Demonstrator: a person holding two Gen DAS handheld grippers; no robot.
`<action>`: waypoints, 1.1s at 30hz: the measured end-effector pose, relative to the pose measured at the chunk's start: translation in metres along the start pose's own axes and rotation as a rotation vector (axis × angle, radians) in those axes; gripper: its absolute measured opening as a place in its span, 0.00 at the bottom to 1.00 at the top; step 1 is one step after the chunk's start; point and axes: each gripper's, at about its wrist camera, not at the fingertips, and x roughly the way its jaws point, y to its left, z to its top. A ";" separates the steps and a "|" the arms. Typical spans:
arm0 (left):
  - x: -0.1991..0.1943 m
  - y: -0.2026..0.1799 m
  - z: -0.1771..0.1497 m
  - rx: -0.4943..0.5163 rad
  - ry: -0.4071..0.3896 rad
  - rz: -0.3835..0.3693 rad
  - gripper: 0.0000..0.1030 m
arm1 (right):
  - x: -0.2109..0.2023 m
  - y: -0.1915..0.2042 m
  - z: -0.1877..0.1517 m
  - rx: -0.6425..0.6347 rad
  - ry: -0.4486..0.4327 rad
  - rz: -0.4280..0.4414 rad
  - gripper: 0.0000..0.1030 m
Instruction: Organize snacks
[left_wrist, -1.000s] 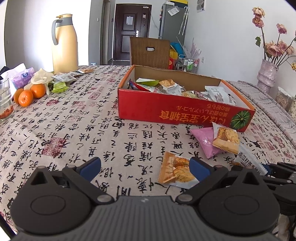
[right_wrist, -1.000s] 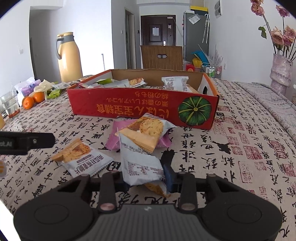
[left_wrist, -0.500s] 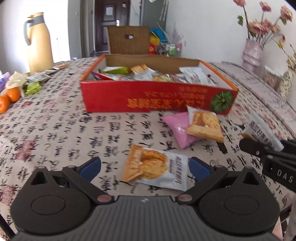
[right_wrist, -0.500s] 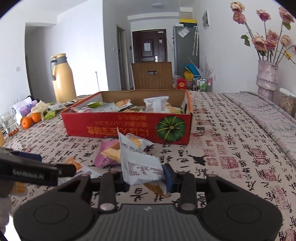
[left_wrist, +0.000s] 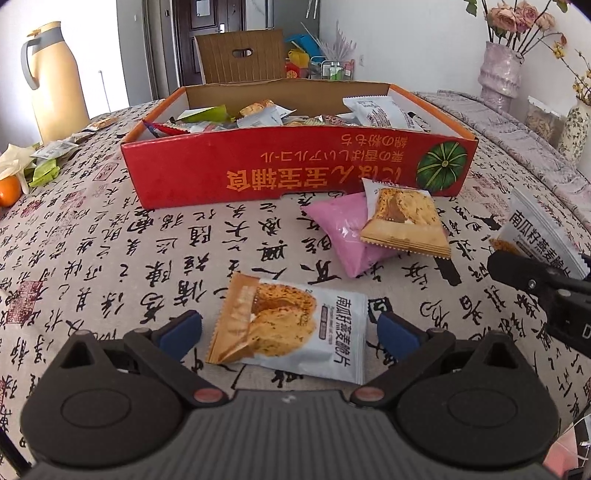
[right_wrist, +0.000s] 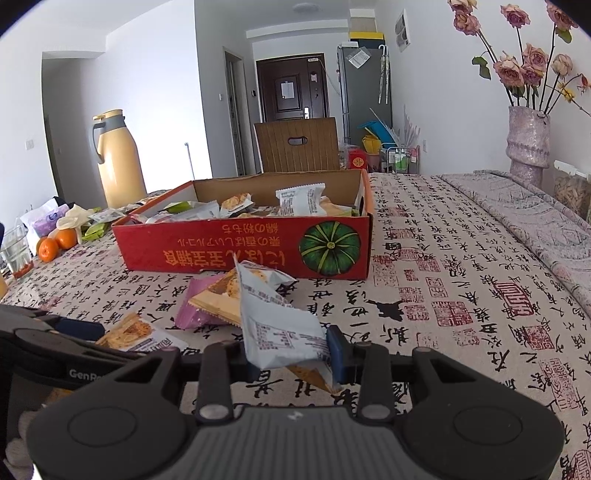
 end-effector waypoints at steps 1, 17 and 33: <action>0.000 0.000 0.000 0.000 -0.002 -0.001 1.00 | 0.001 0.000 0.000 0.000 0.001 0.001 0.34; -0.012 0.001 -0.006 0.009 -0.047 -0.021 0.72 | 0.001 0.003 -0.001 -0.004 0.004 0.009 0.34; -0.026 0.007 -0.013 -0.006 -0.091 -0.002 0.49 | -0.012 0.012 -0.005 -0.022 -0.007 0.021 0.34</action>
